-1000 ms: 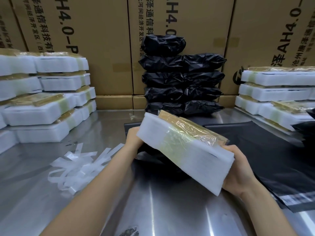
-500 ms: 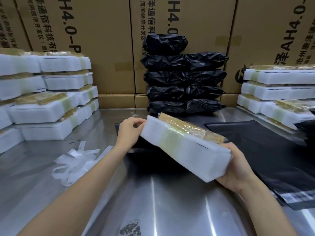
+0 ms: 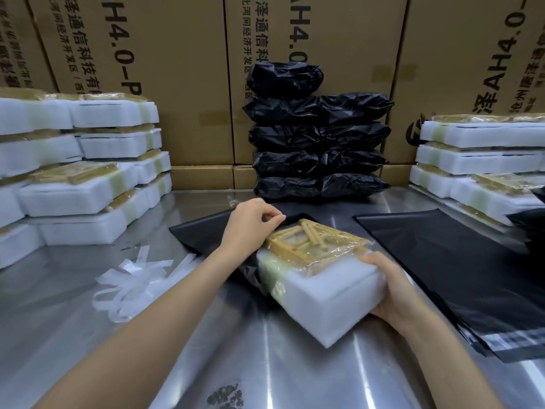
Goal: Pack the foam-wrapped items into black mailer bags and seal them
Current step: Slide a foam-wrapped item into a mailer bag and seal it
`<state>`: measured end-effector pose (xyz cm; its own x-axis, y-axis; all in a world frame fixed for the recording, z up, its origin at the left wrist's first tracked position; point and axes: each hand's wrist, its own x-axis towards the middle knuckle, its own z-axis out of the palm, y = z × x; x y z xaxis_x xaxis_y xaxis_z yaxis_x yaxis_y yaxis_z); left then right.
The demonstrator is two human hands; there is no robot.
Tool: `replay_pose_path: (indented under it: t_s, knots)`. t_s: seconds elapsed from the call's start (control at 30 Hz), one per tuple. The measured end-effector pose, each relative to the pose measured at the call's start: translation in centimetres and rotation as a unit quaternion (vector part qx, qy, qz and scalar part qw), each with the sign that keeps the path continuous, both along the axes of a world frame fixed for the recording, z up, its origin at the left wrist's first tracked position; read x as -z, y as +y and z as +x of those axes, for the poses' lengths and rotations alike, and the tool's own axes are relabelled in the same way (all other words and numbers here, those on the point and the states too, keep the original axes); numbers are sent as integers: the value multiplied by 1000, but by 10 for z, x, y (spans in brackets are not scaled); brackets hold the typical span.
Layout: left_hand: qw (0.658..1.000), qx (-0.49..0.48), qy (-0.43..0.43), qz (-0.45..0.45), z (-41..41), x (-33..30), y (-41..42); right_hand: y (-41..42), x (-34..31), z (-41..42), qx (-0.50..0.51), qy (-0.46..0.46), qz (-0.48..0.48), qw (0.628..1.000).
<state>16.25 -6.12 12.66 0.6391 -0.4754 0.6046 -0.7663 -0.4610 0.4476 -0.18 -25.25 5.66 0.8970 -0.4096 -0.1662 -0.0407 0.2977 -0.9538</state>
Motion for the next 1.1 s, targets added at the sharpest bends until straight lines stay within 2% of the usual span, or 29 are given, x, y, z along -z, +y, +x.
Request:
replay_pose_path:
  t_s: [0.17,0.33,0.57,0.63,0.7,0.73,0.8,0.83,0.9,0.93,0.97,1.1]
  knots:
    - [997,76,-6,19,-23,-4,-6,-1,-4,0,29,-19,20,999]
    - [996,76,-41,36,-31,-12,0,-1,0,0,64,-45,44,996]
    - [989,112,-63,68,-60,-18,-30,9,-2,-1,20,-67,52,996]
    - [988,123,-91,34,-62,-17,-29,7,-4,-1,32,-80,68,994]
    - [987,81,-130,-43,-62,-9,-23,3,-4,-2,40,-90,90,991]
    - [989,48,-104,-93,-64,-1,-19,3,-4,-2,41,-91,100,990]
    - [981,15,61,-185,-74,18,-12,2,-4,-2,48,-96,117,987]
    - [963,21,162,-214,-78,29,-10,2,-4,-2,52,-98,123,986]
    - [901,48,350,-251,-81,46,-10,2,-3,-1,52,-101,126,986]
    - [872,47,409,-266,-81,52,-12,2,-3,-1,49,-101,123,986]
    - [860,30,439,-260,-79,57,-14,2,-3,-2,46,-100,120,987]
    - [889,0,400,-223,-73,59,-17,4,-2,-3,58,-91,118,987]
